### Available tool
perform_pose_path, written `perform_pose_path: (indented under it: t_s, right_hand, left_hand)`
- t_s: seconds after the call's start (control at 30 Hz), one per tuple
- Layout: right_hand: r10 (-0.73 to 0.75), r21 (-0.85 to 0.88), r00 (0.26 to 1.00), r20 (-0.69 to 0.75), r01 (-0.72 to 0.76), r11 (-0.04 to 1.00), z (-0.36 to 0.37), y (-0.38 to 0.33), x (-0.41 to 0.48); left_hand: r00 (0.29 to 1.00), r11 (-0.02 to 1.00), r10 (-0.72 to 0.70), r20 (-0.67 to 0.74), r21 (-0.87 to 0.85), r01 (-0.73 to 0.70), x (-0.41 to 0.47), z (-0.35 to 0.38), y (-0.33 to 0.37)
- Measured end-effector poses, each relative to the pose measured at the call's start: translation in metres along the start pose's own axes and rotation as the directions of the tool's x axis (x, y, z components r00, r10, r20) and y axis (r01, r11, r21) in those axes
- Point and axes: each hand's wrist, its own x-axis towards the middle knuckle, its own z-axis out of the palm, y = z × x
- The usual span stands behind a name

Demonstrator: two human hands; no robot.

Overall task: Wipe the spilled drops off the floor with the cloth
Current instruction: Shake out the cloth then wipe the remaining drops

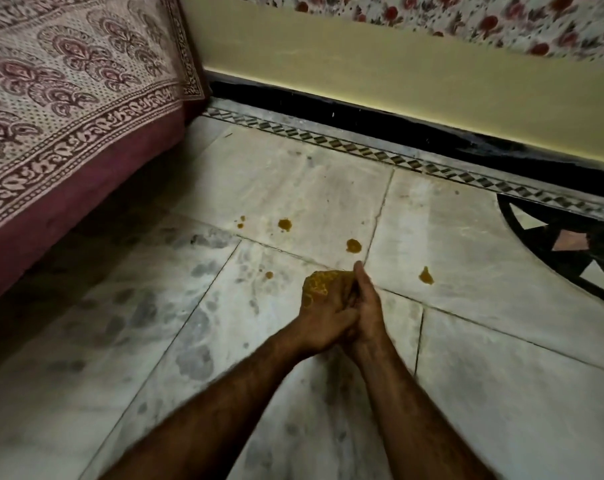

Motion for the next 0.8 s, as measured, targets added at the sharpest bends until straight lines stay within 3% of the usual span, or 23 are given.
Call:
perform_pose_path:
  t_s: [0.07, 0.17, 0.23, 0.27, 0.3, 0.33, 0.37, 0.4, 0.43, 0.47, 0.5, 0.6, 0.7, 0.8]
  right_hand:
    - [0.017, -0.141, 1.000, 0.010, -0.015, 0.990, -0.004, 0.004, 0.003]
    - [0.031, -0.213, 0.998, -0.053, -0.041, 0.976, -0.012, 0.001, 0.011]
    - [-0.023, -0.204, 0.998, -0.065, 0.009, 0.979, -0.008, -0.003, 0.014]
    - [-0.122, -0.277, 0.990, -0.074, 0.098, 0.956, -0.007, -0.005, 0.018]
    - [-0.255, -0.413, 0.965, -0.054, 0.211, 0.886, -0.006, -0.007, 0.024]
    - [-0.398, -0.580, 0.917, 0.015, 0.332, 0.744, -0.007, -0.008, 0.028]
    - [-0.487, -0.734, 0.856, 0.174, 0.442, 0.515, -0.007, -0.008, 0.033]
    - [-0.444, -0.829, 0.819, 0.364, 0.502, 0.246, -0.010, -0.005, 0.038]
    - [-0.305, -0.864, 0.822, 0.481, 0.504, -0.005, -0.013, 0.001, 0.044]
    - [-0.156, -0.860, 0.851, 0.501, 0.469, -0.199, -0.020, 0.009, 0.052]
    - [-0.072, -0.850, 0.881, 0.468, 0.427, -0.308, -0.027, 0.018, 0.058]
    - [-0.170, -0.861, 0.889, 0.424, 0.338, -0.379, -0.040, 0.041, 0.072]
    - [-0.257, -0.808, 0.860, 0.440, 0.254, -0.532, -0.040, 0.054, 0.087]
    - [-0.346, -0.801, 0.847, 0.404, 0.146, -0.580, -0.034, 0.069, 0.098]
  left_hand:
    - [1.000, 0.980, -0.026, 0.004, -0.195, 0.027, 0.003, 0.001, -0.001]
    - [0.989, 0.932, -0.148, 0.011, -0.333, 0.143, 0.010, -0.002, -0.011]
    - [0.968, 0.927, -0.222, -0.119, -0.334, 0.171, 0.011, -0.009, -0.026]
    - [0.950, 0.961, -0.211, -0.229, -0.225, 0.159, 0.013, -0.013, -0.038]
    - [0.931, 0.985, -0.165, -0.324, -0.014, 0.169, 0.015, -0.020, -0.053]
    - [0.917, 0.951, -0.103, -0.386, 0.233, 0.205, 0.017, -0.027, -0.067]
    - [0.906, 0.870, -0.048, -0.421, 0.428, 0.245, 0.018, -0.035, -0.084]
    - [0.901, 0.780, -0.013, -0.433, 0.560, 0.280, 0.020, -0.043, -0.100]
    - [0.903, 0.697, 0.005, -0.429, 0.649, 0.304, 0.022, -0.052, -0.116]
    - [0.907, 0.633, -0.005, -0.421, 0.701, 0.328, 0.024, -0.062, -0.131]
    - [0.908, 0.594, -0.026, -0.417, 0.724, 0.350, 0.025, -0.070, -0.145]
    - [0.901, 0.553, -0.050, -0.431, 0.739, 0.384, 0.027, -0.089, -0.177]
    - [0.889, 0.539, -0.054, -0.454, 0.736, 0.409, 0.027, -0.096, -0.198]
    - [0.877, 0.562, -0.066, -0.477, 0.708, 0.428, 0.024, -0.096, -0.213]
